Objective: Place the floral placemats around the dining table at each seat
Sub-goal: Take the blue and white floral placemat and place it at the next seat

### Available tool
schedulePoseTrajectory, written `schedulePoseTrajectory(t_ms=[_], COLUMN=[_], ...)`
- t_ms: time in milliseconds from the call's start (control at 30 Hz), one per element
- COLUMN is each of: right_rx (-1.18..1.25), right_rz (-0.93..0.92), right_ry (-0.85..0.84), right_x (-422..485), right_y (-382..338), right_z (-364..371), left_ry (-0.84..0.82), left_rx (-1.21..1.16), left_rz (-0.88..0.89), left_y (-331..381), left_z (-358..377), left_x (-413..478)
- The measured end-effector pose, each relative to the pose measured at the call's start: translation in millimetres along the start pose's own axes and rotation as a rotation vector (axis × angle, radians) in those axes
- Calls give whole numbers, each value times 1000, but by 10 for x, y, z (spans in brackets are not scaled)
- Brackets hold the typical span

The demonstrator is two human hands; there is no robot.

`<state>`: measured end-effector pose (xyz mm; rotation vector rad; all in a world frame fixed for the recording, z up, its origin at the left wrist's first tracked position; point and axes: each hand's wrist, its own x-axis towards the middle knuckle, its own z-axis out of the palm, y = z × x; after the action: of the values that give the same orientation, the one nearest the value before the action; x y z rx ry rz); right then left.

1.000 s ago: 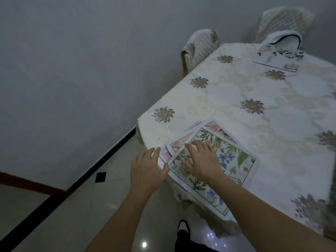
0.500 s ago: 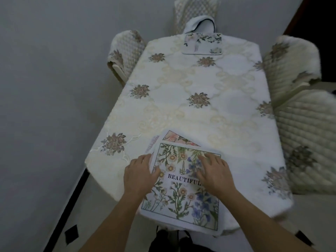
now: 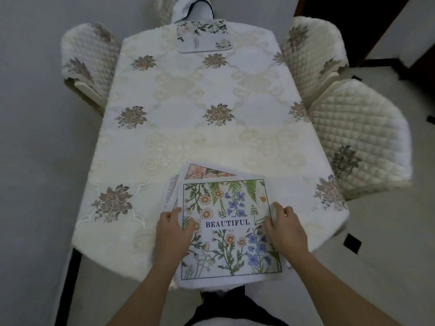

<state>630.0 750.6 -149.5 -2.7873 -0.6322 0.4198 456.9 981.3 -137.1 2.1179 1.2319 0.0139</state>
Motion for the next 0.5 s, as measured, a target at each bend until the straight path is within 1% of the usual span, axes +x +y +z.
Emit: schedulePoseTrajectory(t_ms=[100,233,300,400,500], right_rx=[93,204,324,540,638], right_rz=[122,182,230,290,297], right_ry=[-45,-46,-41,-45,-92], right_x=[-48,-111,-104,-72,-55], right_y=[-27,-30,-38,-41,-53], right_z=[63,132,134,130,94], left_ry=[-23,-28,-81,-117,-94], left_rx=[-38,-157,-238,-343,-383], left_rz=[-20,-81,-106,-92,-55], left_y=[-13,-58,-71,-98,-62], left_z=[16,27,46,94,115], left_x=[20,58,56,8,-59])
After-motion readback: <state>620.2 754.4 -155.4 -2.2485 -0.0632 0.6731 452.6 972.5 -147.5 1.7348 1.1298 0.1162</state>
